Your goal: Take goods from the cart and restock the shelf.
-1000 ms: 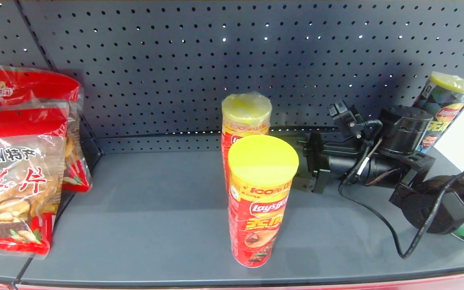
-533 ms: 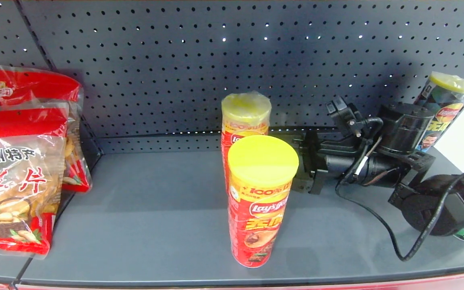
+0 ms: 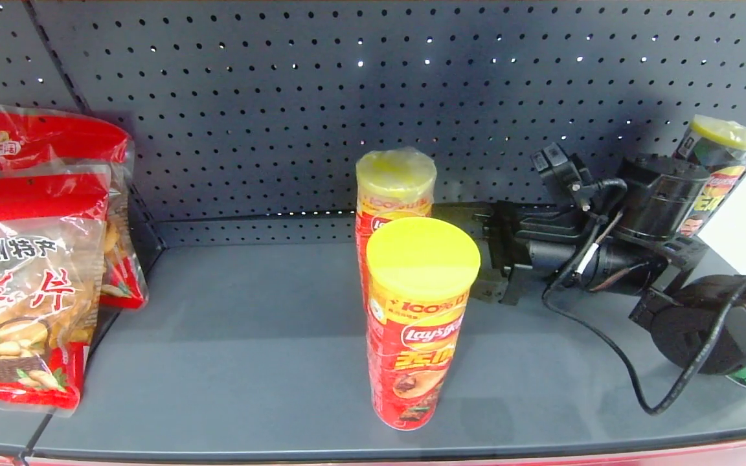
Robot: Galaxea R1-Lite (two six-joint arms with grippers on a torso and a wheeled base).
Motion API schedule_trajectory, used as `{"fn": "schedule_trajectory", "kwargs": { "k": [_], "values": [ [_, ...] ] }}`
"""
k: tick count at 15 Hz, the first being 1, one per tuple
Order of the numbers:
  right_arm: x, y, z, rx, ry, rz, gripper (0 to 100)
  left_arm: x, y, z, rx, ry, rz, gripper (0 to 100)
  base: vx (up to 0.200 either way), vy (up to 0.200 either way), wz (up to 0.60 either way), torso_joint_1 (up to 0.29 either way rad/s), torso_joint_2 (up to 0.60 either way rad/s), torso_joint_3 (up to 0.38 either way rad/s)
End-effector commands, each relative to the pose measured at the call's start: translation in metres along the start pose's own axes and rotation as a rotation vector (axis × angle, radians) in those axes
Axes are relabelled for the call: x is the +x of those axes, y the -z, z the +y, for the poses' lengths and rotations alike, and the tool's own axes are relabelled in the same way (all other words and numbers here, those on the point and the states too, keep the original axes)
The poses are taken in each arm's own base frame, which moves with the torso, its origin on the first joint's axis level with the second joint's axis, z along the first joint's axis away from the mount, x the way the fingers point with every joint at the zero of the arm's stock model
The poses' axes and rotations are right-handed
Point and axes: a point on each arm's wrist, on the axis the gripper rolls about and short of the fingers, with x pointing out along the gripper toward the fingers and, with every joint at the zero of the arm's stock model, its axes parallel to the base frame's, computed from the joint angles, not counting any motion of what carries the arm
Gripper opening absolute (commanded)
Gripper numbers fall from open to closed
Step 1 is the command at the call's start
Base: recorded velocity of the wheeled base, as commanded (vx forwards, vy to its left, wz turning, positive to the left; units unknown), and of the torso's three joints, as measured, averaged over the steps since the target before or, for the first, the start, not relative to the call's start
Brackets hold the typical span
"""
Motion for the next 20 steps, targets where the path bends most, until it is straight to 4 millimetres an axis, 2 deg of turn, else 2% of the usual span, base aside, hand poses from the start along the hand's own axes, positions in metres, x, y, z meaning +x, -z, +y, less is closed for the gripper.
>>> {"fn": "schedule_trajectory", "kwargs": {
  "k": [1, 8, 10, 12, 14, 15, 16, 17, 20],
  "values": [
    [-0.001, -0.002, 0.001, -0.006, 0.0, -0.004, 100, 0.0, 0.0, 0.0, 0.0, 0.001, 0.002, 100, 0.0, 0.0, 0.0, 0.0, 0.0, 0.0],
    [-0.001, -0.004, -0.001, -0.007, 0.028, -0.005, 100, 0.0, 0.0, 0.0, 0.0, 0.001, 0.002, 100, 0.0, 0.0, 0.0, 0.0, 0.0, 0.0],
    [-0.005, -0.023, -0.002, -0.049, 0.045, -0.044, 100, 0.0, 0.0, 0.0, 0.0, 0.0, 0.002, 100, 0.0, 0.0, 0.0, 0.0, 0.0, 0.0],
    [-0.015, -0.053, 0.006, -0.11, 0.052, -0.1, 100, 0.0, 0.0, 0.0, 0.0, 0.0, 0.002, 100, 0.0, 0.0, 0.0, 0.0, 0.0, 0.0],
    [-0.038, -0.09, 0.017, -0.202, 0.097, -0.164, 100, 0.0, 0.0, 0.0, 0.0, 0.0, 0.002, 100, 0.0, 0.0, 0.0, 0.0, 0.0, 0.0],
    [-0.04, -0.092, 0.018, -0.209, 0.1, -0.169, 100, 0.0, 0.0, 0.0, 0.0, 0.0, 0.002, 100, 0.0, 0.0, 0.0, 0.0, 0.0, 0.0],
    [-0.061, -0.122, 0.033, -0.292, 0.14, -0.223, 100, 0.0, 0.0, 0.0, 0.0, 0.001, 0.002, 100, 0.0, 0.0, 0.0, 0.0, 0.0, 0.0],
    [-0.074, -0.135, 0.04, -0.332, 0.174, -0.245, 100, 0.0, 0.0, 0.0, 0.0, 0.001, 0.002, 100, 0.0, 0.0, 0.0, 0.0, 0.0, 0.0],
    [-0.104, -0.154, 0.067, -0.407, 0.254, -0.281, 100, 0.0, 0.0, 0.0, 0.0, 0.0, 0.002, 100, 0.0, 0.0, 0.0, 0.0, 0.0, 0.0]
  ]
}}
